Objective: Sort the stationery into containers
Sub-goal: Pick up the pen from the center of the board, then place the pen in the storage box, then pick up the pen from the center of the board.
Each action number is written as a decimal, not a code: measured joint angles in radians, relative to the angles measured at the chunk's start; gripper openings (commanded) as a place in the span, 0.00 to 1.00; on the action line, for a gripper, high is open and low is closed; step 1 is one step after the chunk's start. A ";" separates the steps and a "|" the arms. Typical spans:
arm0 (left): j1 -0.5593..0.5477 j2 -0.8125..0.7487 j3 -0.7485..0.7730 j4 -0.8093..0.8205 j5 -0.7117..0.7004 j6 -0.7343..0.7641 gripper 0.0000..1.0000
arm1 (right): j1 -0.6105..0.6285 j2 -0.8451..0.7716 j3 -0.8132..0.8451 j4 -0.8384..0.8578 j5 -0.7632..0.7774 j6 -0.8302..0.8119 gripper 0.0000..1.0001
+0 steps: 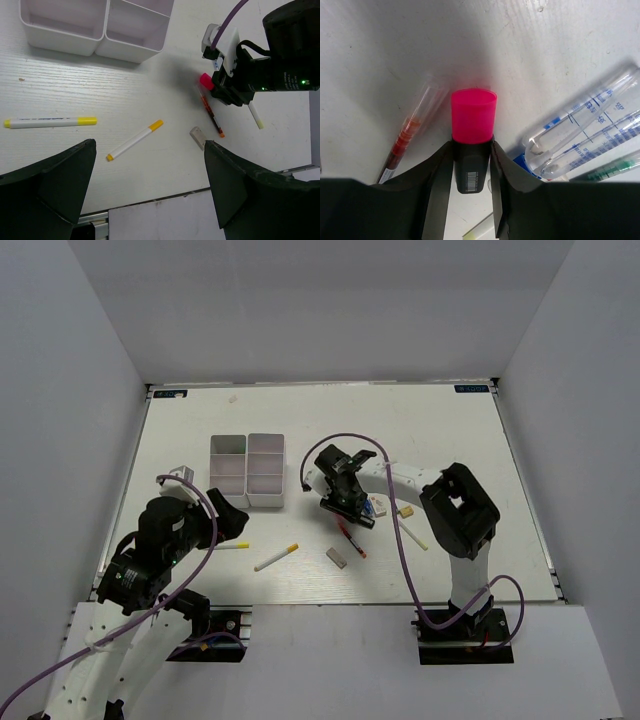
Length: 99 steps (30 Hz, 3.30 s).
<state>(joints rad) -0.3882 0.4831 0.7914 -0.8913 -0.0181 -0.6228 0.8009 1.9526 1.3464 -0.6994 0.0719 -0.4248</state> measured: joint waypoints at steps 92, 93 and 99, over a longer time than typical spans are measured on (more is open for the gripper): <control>0.005 0.253 -0.198 -0.175 0.000 -0.743 0.56 | -0.001 -0.196 0.285 1.061 -0.585 0.229 0.51; 0.005 0.263 -0.216 -0.178 0.002 -0.776 0.62 | -0.013 -0.220 0.262 1.031 -0.568 0.224 0.31; 0.006 0.298 -0.229 -0.169 -0.040 -0.924 0.78 | -0.142 -0.373 0.001 0.866 -0.497 0.222 0.00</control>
<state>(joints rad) -0.3824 0.7815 0.5621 -1.0603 -0.0578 -1.5471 0.6586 1.5799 1.3472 0.1669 -0.4252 -0.2024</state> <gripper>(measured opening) 0.743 0.008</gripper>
